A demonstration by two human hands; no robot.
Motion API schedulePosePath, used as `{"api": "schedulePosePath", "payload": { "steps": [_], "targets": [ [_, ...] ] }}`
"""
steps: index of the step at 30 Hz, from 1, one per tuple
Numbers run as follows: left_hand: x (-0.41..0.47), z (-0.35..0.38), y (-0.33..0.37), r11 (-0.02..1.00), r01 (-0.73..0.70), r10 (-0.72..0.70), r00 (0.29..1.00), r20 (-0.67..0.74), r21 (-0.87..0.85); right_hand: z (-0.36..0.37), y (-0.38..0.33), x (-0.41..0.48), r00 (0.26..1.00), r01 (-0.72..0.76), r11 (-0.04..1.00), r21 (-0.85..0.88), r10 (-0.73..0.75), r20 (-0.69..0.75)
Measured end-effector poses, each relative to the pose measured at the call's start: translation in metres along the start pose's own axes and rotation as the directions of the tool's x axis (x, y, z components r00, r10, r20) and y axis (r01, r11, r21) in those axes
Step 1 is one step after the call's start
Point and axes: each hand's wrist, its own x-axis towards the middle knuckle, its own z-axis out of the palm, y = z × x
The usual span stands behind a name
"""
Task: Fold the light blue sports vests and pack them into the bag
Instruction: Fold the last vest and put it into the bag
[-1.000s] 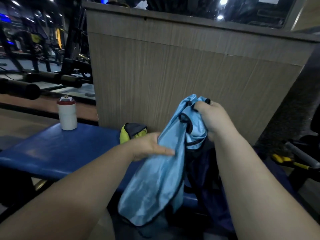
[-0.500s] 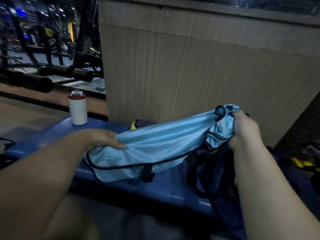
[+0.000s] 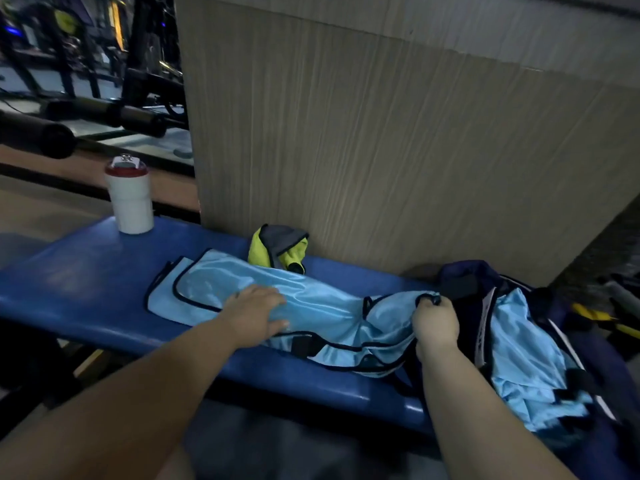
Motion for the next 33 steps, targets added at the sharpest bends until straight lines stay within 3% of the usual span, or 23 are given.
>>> {"api": "schedulePosePath", "payload": {
  "steps": [3,6,8,12,17,18,20,22,24,28,30,33],
  "targets": [
    [-0.006,0.014,0.009,1.000,-0.024,0.023,0.999,0.032,0.014,-0.010,0.001,0.007,0.989,0.099,0.993,0.069,-0.091,-0.115],
    [-0.008,0.009,0.006,0.995,0.082,-0.089,0.986,0.143,0.057,-0.029,-0.006,0.015,0.947,0.145,0.976,0.165,-0.088,-0.308],
    [-0.006,0.007,0.000,0.983,0.166,-0.181,0.949,0.257,0.079,-0.040,-0.009,0.018,0.946,0.137,0.964,0.227,-0.060,-0.317],
    [-0.006,-0.001,0.000,0.971,0.196,-0.231,0.916,0.328,0.138,-0.048,-0.008,0.011,0.984,0.093,0.984,0.153,-0.067,-0.167],
    [-0.006,-0.010,0.014,0.949,0.246,-0.299,0.900,0.317,0.196,-0.064,-0.011,0.001,0.995,0.050,0.990,-0.129,-0.039,0.088],
    [-0.008,-0.011,0.023,0.960,0.211,-0.257,0.923,0.288,0.183,-0.067,-0.012,-0.001,0.991,0.047,0.990,-0.130,-0.030,0.127],
    [-0.014,-0.010,0.046,0.994,0.011,-0.033,0.980,0.199,0.111,-0.071,-0.011,-0.003,0.986,0.043,0.989,-0.139,-0.020,0.165],
    [-0.020,-0.006,0.071,0.975,-0.220,0.220,0.962,0.160,-0.019,-0.074,-0.010,-0.003,0.989,0.081,0.983,-0.165,-0.058,0.137],
    [-0.022,0.006,0.090,0.943,-0.315,0.331,0.921,0.206,-0.108,-0.079,-0.007,-0.005,0.987,0.163,0.973,-0.165,-0.160,0.034],
    [-0.021,0.025,0.106,0.930,-0.365,0.361,0.881,0.307,-0.045,-0.092,-0.002,-0.011,0.938,0.326,0.941,-0.094,-0.335,-0.091],
    [-0.018,0.022,0.108,0.939,-0.333,0.345,0.902,0.258,-0.092,-0.098,-0.002,-0.008,0.936,0.344,0.934,-0.095,-0.349,-0.043],
    [-0.013,0.016,0.116,0.967,-0.237,0.251,0.954,0.167,-0.097,-0.107,-0.003,0.000,0.961,0.272,0.904,-0.331,-0.239,0.138]
  ]
}}
